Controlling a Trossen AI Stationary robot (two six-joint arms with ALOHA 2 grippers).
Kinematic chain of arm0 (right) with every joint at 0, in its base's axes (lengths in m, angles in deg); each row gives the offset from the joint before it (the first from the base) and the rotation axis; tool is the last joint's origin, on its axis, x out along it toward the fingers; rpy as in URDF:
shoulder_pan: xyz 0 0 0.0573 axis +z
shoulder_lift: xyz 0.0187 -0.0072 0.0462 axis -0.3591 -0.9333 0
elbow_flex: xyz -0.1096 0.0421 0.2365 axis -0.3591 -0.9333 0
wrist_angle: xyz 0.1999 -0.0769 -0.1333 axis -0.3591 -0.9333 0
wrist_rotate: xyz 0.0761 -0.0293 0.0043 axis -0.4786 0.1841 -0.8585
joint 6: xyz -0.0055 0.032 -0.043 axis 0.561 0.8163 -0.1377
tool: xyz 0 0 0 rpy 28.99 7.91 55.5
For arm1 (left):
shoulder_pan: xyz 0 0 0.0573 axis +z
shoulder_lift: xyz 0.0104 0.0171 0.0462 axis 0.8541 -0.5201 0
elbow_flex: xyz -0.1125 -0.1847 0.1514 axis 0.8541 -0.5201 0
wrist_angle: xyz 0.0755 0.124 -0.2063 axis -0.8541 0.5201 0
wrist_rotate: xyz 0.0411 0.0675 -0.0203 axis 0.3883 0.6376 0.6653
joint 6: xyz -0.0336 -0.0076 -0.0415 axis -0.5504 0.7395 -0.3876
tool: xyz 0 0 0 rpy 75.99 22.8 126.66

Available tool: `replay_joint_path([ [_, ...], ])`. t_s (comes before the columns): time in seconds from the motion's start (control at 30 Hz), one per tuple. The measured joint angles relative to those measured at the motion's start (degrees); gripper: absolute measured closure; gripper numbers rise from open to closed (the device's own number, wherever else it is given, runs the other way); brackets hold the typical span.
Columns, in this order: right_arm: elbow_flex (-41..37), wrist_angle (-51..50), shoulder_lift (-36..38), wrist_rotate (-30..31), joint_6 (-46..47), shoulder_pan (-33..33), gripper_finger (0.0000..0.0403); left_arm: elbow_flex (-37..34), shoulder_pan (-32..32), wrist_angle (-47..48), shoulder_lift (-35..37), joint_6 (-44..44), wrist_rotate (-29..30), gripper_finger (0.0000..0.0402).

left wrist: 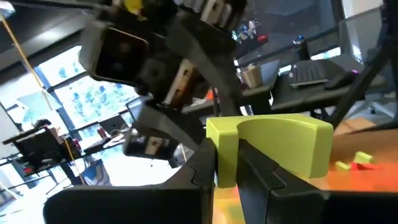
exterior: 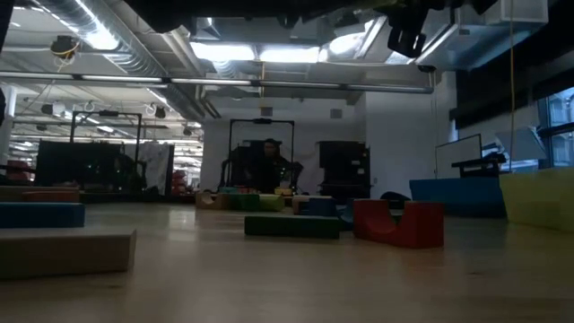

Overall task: Sort blocks by size
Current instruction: Put the light green arch block into the orange bin

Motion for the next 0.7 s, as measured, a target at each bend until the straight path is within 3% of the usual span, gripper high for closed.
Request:
replay_joint_path([
  [0.7,0.04,5.42,-3.16,-0.47,0.22,0.0,0.0205,-0.02,2.53,-3.55,0.11,4.39,-0.01,0.0364],
])
